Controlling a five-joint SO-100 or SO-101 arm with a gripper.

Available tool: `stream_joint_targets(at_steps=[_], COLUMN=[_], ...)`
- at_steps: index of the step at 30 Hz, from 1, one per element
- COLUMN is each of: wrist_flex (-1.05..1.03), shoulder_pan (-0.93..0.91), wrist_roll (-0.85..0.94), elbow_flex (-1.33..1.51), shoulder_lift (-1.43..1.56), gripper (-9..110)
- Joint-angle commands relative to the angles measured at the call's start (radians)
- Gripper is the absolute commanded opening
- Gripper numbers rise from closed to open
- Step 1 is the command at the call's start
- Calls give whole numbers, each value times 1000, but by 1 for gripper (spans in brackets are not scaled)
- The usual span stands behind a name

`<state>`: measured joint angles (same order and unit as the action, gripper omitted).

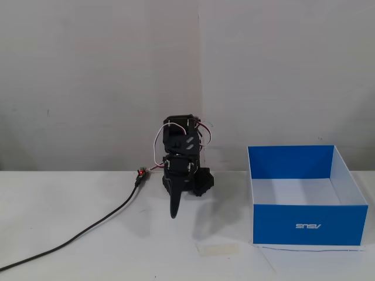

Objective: Pick the gray block and keep it in the box.

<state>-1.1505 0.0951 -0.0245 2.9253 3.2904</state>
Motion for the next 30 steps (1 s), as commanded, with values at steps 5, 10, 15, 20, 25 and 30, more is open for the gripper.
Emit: stream_joint_targets(at_steps=[5, 10, 15, 20, 25, 30], wrist_flex=[-55, -46, -23, -26, -26, -26], shoulder_pan=[-49, -64, -74, -75, -74, -72], wrist_roll=[-3, -3, -3, -3, -3, -3], elbow_flex=[32, 80, 97, 97, 97, 97], shoulder_lift=[137, 137, 137, 138, 138, 138], gripper=[0, 0, 0, 0, 0, 0])
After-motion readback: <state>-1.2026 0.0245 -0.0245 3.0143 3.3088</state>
